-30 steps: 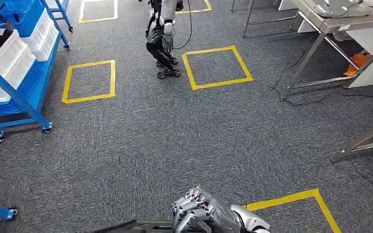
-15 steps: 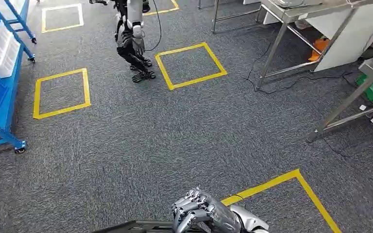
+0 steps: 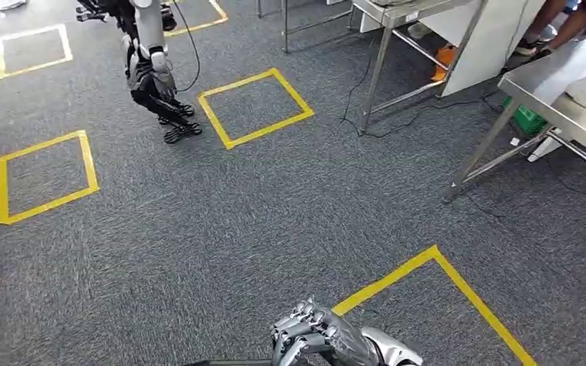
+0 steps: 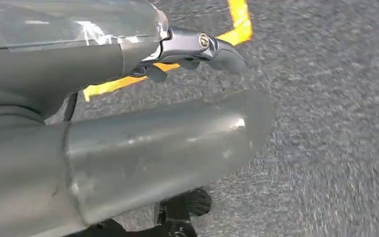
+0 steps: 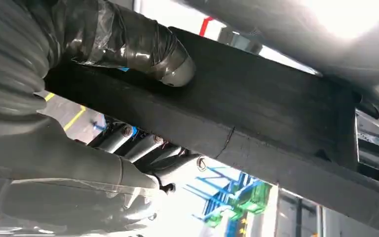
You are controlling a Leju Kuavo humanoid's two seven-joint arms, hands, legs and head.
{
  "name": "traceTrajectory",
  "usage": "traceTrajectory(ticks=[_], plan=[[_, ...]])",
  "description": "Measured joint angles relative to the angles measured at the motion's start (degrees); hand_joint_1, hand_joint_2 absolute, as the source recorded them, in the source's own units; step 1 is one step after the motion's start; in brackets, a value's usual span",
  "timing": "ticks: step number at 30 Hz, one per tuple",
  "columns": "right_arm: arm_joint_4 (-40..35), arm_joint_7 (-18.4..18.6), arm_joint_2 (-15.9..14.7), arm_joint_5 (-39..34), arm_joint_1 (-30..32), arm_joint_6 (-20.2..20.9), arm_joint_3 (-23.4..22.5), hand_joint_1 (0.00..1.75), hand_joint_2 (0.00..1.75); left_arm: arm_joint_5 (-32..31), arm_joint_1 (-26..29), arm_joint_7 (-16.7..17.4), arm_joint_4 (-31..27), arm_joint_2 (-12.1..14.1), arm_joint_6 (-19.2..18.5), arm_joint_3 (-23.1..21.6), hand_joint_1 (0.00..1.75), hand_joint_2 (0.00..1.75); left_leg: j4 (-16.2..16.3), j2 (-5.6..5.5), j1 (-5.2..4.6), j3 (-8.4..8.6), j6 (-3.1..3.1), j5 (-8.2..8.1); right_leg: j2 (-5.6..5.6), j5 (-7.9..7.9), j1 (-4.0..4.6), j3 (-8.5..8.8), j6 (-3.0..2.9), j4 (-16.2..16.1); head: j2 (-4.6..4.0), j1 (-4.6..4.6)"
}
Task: Take the parts from the cabinet and place them on the table.
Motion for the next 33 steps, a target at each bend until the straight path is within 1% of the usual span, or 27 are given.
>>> traceTrajectory(ticks=[2, 3, 4, 5, 6, 7, 8, 9, 10, 11, 12, 13, 14, 15, 18, 19, 20, 21, 23, 24, 25, 26, 27, 28, 29, 30, 33], plan=[[0.00, 0.00, 0.00, 0.11, 0.28, 0.02, 0.00, 1.66, 1.75, 0.00, -0.17, 0.07, 0.00, -0.04, 0.02, 0.00, 0.00, 0.00, -0.11, 0.95, -0.37, 0.00, 0.30, 0.08, 1.02, 0.36, -0.39, -0.20, 0.72, -0.29, 0.00, 0.02], [-0.04, 0.00, 0.00, 0.22, 0.37, 0.00, 0.00, 1.66, 1.75, 0.00, -0.22, 0.07, 0.00, -0.15, 0.02, 0.00, 0.00, 0.00, -0.74, 1.62, 0.08, 0.19, 0.81, 0.46, 1.43, 0.34, -0.06, -0.35, 1.10, -0.28, 0.00, 0.00], [-0.04, 0.00, -0.02, 0.39, 0.60, -0.07, 0.00, 1.66, 1.75, -0.02, -0.35, 0.07, 0.00, -0.20, 0.02, 0.00, 0.00, 0.00, -1.10, 2.58, 0.15, 0.35, 1.17, 0.74, -1.11, -0.53, -0.07, -0.48, 1.15, 0.77, 0.00, 0.00], [-0.07, -0.02, -0.04, 0.61, 0.56, -0.15, 0.00, 1.66, 1.75, -0.02, -0.34, 0.02, 0.00, -0.22, 0.02, 0.00, 0.00, 0.00, -1.22, 2.97, 0.15, 0.36, 1.66, 0.77, -3.74, -2.24, 0.10, -1.60, 1.28, 2.95, 0.00, 0.02], [-0.07, -0.02, -0.04, 0.72, 0.57, -0.15, 0.00, 1.66, 1.75, -0.02, -0.18, 0.02, 0.00, -0.22, 0.02, 0.00, 0.00, 0.00, -1.21, 3.66, 0.01, 0.34, 1.79, 0.76, -4.98, -4.60, 0.00, -3.54, 1.50, 7.06, 0.00, 0.00], [-0.07, -0.02, -0.04, 0.87, 0.66, -0.22, 0.00, 1.66, 1.75, -0.02, -0.01, 0.04, 0.00, -0.24, 0.02, 0.00, 0.00, 0.00, -1.20, 4.42, -0.10, 0.35, 1.91, 0.67, -5.38, -6.81, -0.19, -5.90, 1.70, 11.89, 0.00, 0.00], [-0.07, -0.02, -0.04, 1.03, 0.77, -0.31, 0.00, 1.66, 1.75, -0.02, 0.06, 0.04, 0.00, -0.26, 0.00, 0.00, 0.00, 0.00, -1.18, 5.18, -0.13, 0.31, 1.91, 0.61, -5.44, -8.12, -0.39, -7.95, 1.93, 15.89, -0.02, 0.02], [-0.04, -0.02, -0.07, 1.09, 0.95, -0.35, 0.00, 1.66, 1.75, -0.02, 0.02, 0.04, 0.00, -0.30, -0.04, 0.00, 0.00, 0.00, -1.17, 5.90, -0.12, 0.35, 1.85, 0.55, -5.49, -7.94, -0.60, -8.80, 2.12, 17.48, -0.02, 0.00], [-0.04, -0.02, -0.07, 1.16, 1.09, -0.37, 0.00, 1.66, 1.75, -0.04, -0.04, 0.04, 0.00, -0.39, -0.07, 0.00, 0.00, 0.00, -1.16, 6.49, -0.11, 0.44, 1.75, 0.43, -5.64, -6.49, -0.81, -8.20, 2.30, 16.13, -0.02, 0.02], [-0.04, -0.02, -0.07, 1.16, 1.11, -0.37, 0.00, 1.66, 1.75, -0.04, -0.12, 0.02, 0.00, -0.52, -0.09, 0.00, 0.00, 0.00, -1.11, 7.04, -0.09, 0.59, 1.62, 0.29, -5.95, -4.22, -1.00, -6.36, 2.41, 12.54, 0.00, 0.02], [-0.04, -0.02, -0.07, 1.20, 1.06, -0.39, 0.00, 1.66, 1.75, -0.06, -0.21, 0.02, 0.00, -0.63, -0.09, -0.02, 0.00, 0.00, -1.02, 7.61, -0.06, 0.80, 1.46, 0.06, -6.71, -1.52, -1.08, -3.39, 2.42, 7.01, 0.00, 0.00], [-0.04, -0.02, -0.07, 1.22, 1.00, -0.39, 0.00, 1.66, 1.75, -0.13, -0.29, 0.04, 0.00, -0.74, -0.09, -0.02, 0.00, 0.00, -0.86, 8.03, -0.07, 1.07, 1.14, -0.20, -8.74, 0.45, -1.02, -0.35, 2.26, 1.56, -0.02, 0.02], [0.00, -0.02, -0.04, 1.22, 0.81, -0.37, 0.00, 1.66, 1.75, -0.15, -0.30, 0.09, 0.00, -0.76, -0.07, -0.02, 0.00, 0.00, -0.71, 8.52, -0.49, 1.13, 0.73, -0.49, -9.98, -0.70, -0.24, 0.25, 2.06, 0.18, 0.00, 0.02], [-0.02, -0.02, -0.04, 1.22, 0.77, -0.39, 0.00, 1.66, 1.75, -0.22, -0.36, 0.15, 0.00, -0.81, -0.09, -0.04, 0.00, 0.00, -0.61, 8.80, -0.51, 1.23, 0.38, -0.64, -9.05, -0.30, -0.42, 0.08, 1.67, -0.03, -0.02, 0.00], [-0.02, -0.02, -0.07, 1.25, 0.81, -0.44, 0.00, 1.66, 1.75, -0.28, -0.77, 0.22, 0.00, -0.90, -0.07, -0.13, 0.00, 0.00, -0.83, 10.32, -0.33, 1.75, -0.49, -0.83, -7.47, -0.22, -0.18, -0.11, 0.80, -0.23, -0.02, 0.00], [-0.04, -0.02, -0.06, 1.22, 0.86, -0.44, 0.00, 1.66, 1.75, -0.30, -0.88, 0.24, 0.00, -0.90, -0.04, -0.15, 0.00, 0.00, -0.23, 8.57, 0.07, 1.58, -0.94, -1.57, -7.09, 0.02, -0.59, 0.20, 0.41, -0.64, -0.02, 0.00], [-0.02, -0.02, -0.04, 1.14, 0.71, -0.42, 0.00, 1.66, 1.75, -0.28, -0.82, 0.24, 0.00, -0.90, -0.02, -0.15, 0.00, 0.00, 1.77, 6.28, 0.14, 0.78, -0.98, -3.10, -6.75, 0.07, -0.66, 0.23, 0.04, -0.69, 0.00, 0.00], [-0.02, -0.02, -0.07, 1.07, 0.64, -0.39, 0.00, 1.66, 1.75, -0.28, -0.74, 0.26, 0.00, -0.90, 0.04, -0.15, 0.00, 0.00, 5.90, 5.07, 0.25, -1.12, -1.04, -5.54, -6.31, 0.09, -0.64, 0.15, -0.16, -0.66, 0.00, 0.00], [-0.02, -0.02, -0.07, 0.92, 0.66, -0.35, 0.00, 1.66, 1.75, -0.26, -0.64, 0.33, 0.00, -0.90, 0.09, -0.15, 0.00, 0.00, 15.41, 4.36, 0.22, -5.76, -1.24, -9.39, -5.16, 0.05, -0.48, 0.04, -0.25, -0.53, 0.00, 0.00], [0.00, -0.02, -0.07, 0.72, 0.67, -0.26, 0.00, 1.66, 1.75, -0.20, -0.38, 0.37, 0.00, -0.90, 0.13, -0.15, 0.00, 0.00, 17.95, 4.36, 0.23, -7.16, -1.29, -9.59, -4.47, 0.03, -0.40, 0.02, -0.29, -0.43, 0.00, 0.00], [0.00, -0.02, -0.07, 0.66, 0.66, -0.22, 0.00, 1.66, 1.75, -0.11, -0.20, 0.37, 0.00, -0.92, 0.15, -0.15, 0.00, 0.00, 17.41, 4.34, 0.22, -7.16, -1.17, -8.23, -3.69, 0.02, -0.37, 0.10, -0.29, -0.36, -0.02, 0.00], [-0.02, -0.02, -0.07, 0.59, 0.65, -0.11, 0.00, 1.66, 1.75, -0.04, -0.18, 0.37, 0.00, -0.92, 0.20, -0.15, 0.00, 0.00, 14.09, 4.24, 0.22, -5.89, -0.98, -5.76, -3.01, 0.01, -0.37, 0.17, -0.28, -0.26, -0.02, 0.00], [-0.02, -0.02, -0.07, 0.55, 0.62, 0.04, 0.00, 1.66, 1.75, 0.00, -0.25, 0.35, 0.00, -0.92, 0.20, -0.15, 0.00, 0.00, 9.27, 3.89, 0.23, -3.86, -0.79, -2.92, -2.35, -0.03, -0.39, 0.27, -0.23, -0.17, 0.00, 0.00], [-0.02, -0.02, -0.07, 0.53, 0.57, 0.20, 0.00, 1.66, 1.75, 0.13, -0.26, 0.33, 0.00, -0.92, 0.20, -0.15, 0.00, 0.00, 4.11, 2.65, 0.25, -1.62, -0.59, -0.30, -1.80, -0.12, -0.45, 0.30, -0.08, -0.05, 0.00, 0.00], [-0.02, 0.00, -0.07, 0.55, 0.51, 0.28, -0.02, 1.66, 1.75, 0.26, -0.18, 0.33, 0.00, -0.87, 0.20, -0.15, 0.00, 0.00, 1.29, 0.43, 0.28, -0.35, -0.28, -0.41, -1.40, -0.18, -0.52, 0.17, 0.06, 0.07, -0.02, 0.02], [-0.04, 0.07, -0.07, 0.79, 0.36, 0.28, -0.02, 1.66, 1.75, 0.65, -0.04, 0.31, 0.00, -0.87, 0.15, -0.15, 0.00, 0.00, 0.01, 0.30, 0.23, -0.23, -0.25, -0.58, -0.71, -0.18, -0.30, -0.25, 0.48, 0.52, 0.00, 0.00], [-0.09, 0.28, -0.07, 1.86, 0.23, -0.15, -0.02, 1.66, 1.75, 1.40, -0.35, 0.44, 0.00, -0.72, 0.05, -0.15, 0.00, 0.00, 0.20, 1.59, -0.12, 0.02, 0.38, -0.31, 0.72, 0.44, -0.65, -0.58, 1.58, -0.06, 0.00, 0.00]])
